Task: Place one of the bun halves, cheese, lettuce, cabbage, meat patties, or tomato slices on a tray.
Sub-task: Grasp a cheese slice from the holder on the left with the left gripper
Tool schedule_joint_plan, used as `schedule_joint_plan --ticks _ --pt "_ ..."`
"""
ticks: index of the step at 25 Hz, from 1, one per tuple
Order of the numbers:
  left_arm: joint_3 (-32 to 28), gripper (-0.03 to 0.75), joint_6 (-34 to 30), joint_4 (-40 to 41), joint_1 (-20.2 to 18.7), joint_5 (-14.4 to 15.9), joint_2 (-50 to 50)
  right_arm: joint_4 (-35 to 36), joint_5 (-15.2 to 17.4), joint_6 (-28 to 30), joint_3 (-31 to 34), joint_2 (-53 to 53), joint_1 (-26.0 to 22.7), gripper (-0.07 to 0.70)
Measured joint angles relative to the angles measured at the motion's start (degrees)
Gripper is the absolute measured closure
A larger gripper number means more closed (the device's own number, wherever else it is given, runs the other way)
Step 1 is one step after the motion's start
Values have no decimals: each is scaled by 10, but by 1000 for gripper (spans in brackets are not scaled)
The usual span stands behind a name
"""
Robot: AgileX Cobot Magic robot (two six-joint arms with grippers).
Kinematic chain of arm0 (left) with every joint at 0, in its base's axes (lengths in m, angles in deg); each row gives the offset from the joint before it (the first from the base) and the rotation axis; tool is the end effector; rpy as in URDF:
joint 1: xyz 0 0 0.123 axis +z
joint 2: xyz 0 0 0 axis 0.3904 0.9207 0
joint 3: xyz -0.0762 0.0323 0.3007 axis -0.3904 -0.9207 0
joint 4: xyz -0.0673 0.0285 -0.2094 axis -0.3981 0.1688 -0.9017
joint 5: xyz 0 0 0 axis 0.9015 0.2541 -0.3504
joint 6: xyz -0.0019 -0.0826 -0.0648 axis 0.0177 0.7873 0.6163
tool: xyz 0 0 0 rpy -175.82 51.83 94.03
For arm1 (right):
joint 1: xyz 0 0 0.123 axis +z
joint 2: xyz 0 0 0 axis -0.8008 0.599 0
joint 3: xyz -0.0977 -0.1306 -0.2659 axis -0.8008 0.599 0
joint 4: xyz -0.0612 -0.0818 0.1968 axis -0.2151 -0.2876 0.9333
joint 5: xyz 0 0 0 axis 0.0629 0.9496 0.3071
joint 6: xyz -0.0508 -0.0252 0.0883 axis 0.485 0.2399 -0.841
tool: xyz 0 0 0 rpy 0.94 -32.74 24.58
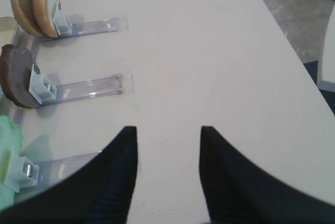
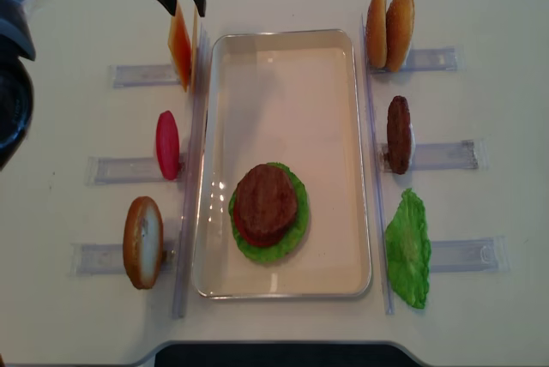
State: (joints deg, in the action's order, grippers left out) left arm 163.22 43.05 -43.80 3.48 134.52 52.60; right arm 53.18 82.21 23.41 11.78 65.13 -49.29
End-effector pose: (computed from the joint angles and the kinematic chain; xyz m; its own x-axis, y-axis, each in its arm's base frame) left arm 0.4184 -0.1294 0.2769 -0.9532 0.0433 -0.2993 0.0196 0.9965 0.0817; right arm -0.0513 -0.0128 0.2488 -0.5137 0.0934 -0.8529 0.0744 0.9952 0.0641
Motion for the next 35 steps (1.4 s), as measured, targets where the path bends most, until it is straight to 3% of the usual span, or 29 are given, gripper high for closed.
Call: schedule_joint_plan --ticks 35 --pt "0 325 1 20 0 -20 68 1 0 0 0 0 0 328"
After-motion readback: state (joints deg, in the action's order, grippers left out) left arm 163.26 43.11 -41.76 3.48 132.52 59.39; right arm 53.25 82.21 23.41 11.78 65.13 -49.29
